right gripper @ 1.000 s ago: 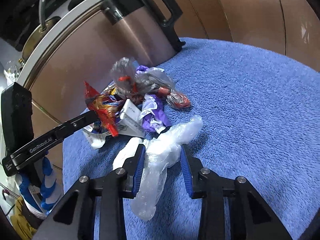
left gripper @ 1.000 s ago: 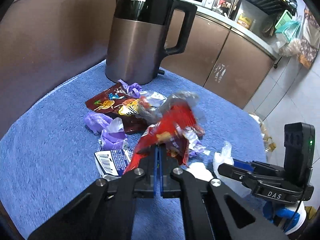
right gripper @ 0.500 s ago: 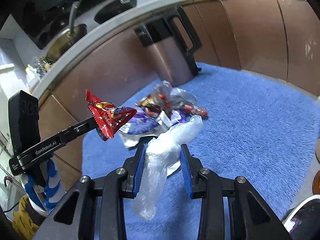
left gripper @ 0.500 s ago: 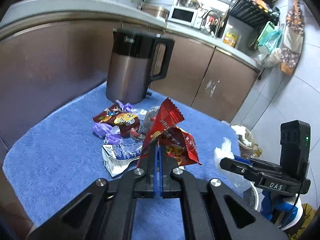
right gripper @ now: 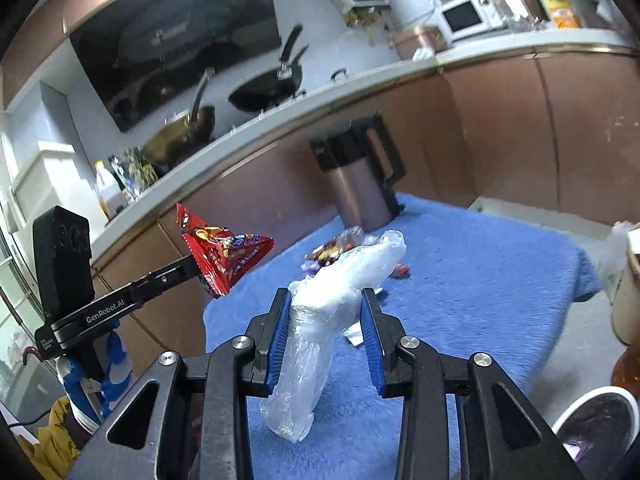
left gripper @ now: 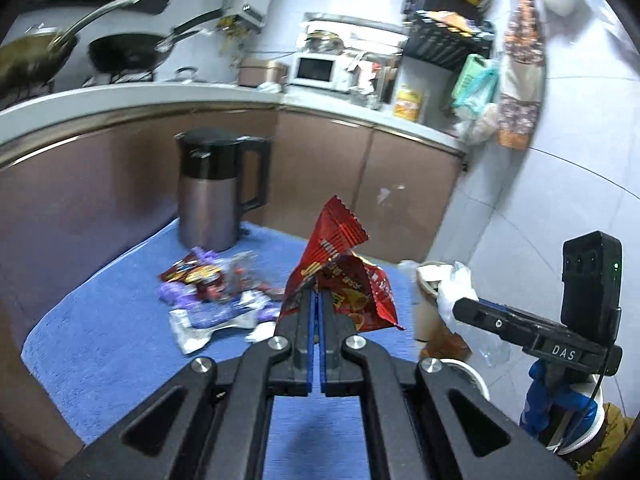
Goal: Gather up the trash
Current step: 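Carry wrapper and plastic bag to the trash bin and open both tools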
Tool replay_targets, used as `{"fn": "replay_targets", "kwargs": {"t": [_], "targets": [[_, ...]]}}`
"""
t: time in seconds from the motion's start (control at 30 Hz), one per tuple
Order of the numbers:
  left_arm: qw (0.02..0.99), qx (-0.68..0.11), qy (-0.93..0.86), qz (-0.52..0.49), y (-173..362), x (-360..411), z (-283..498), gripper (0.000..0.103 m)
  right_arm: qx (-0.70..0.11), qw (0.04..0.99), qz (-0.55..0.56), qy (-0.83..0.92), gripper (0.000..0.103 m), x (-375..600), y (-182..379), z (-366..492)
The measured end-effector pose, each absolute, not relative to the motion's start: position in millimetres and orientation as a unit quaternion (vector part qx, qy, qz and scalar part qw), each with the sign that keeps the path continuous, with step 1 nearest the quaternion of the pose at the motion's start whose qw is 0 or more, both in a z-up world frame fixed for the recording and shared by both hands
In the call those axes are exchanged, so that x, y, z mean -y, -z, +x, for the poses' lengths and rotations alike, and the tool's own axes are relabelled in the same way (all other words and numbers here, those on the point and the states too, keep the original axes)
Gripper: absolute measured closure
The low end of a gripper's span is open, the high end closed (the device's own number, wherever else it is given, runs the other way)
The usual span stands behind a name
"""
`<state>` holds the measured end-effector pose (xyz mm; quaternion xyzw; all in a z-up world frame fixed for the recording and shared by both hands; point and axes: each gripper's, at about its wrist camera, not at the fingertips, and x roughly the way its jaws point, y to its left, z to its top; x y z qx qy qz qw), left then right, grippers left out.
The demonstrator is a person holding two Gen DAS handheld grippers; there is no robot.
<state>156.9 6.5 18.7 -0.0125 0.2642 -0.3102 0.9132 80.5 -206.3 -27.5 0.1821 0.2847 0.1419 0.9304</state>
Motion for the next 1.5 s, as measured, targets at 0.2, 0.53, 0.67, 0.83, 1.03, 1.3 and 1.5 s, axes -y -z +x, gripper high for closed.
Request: {"fn": "replay_targets", "kwargs": {"t": [0.2, 0.53, 0.67, 0.83, 1.03, 1.3, 1.5], "targets": [[0.893, -0.251, 0.373, 0.002, -31.2, 45.4, 125.8, 0.102, -0.236, 0.951, 0.180, -0.084, 0.069, 246.4, 0.9, 21.7], [0.853, -0.270, 0.446, 0.032, -15.2, 138.8, 103.5, 0.102, -0.226, 0.945, 0.234, 0.046, 0.069, 336.6, 22.7, -30.5], [0.827, -0.289, 0.480, 0.046, -0.2, 181.0, 97.4, 0.102, -0.241, 0.930, 0.257, 0.103, 0.069, 369.9, 44.5, -47.0], [0.789, -0.324, 0.516, 0.076, 32.5, 242.0, 89.8, 0.102, -0.274, 0.901, 0.292, 0.168, 0.068, 412.2, 87.4, -64.3], [0.752, -0.365, 0.534, 0.127, 80.8, 309.5, 81.2, 0.101, -0.319, 0.856, 0.345, 0.216, 0.068, 454.3, 150.7, -74.9], [0.723, -0.411, 0.532, 0.161, 131.4, 361.7, 85.6, 0.099, -0.357, 0.826, 0.361, 0.244, 0.066, 480.3, 200.2, -77.4], [0.705, -0.433, 0.533, 0.180, 155.3, 380.9, 82.8, 0.088, -0.375, 0.813, 0.360, 0.262, 0.062, 487.3, 218.3, -76.0]]}}
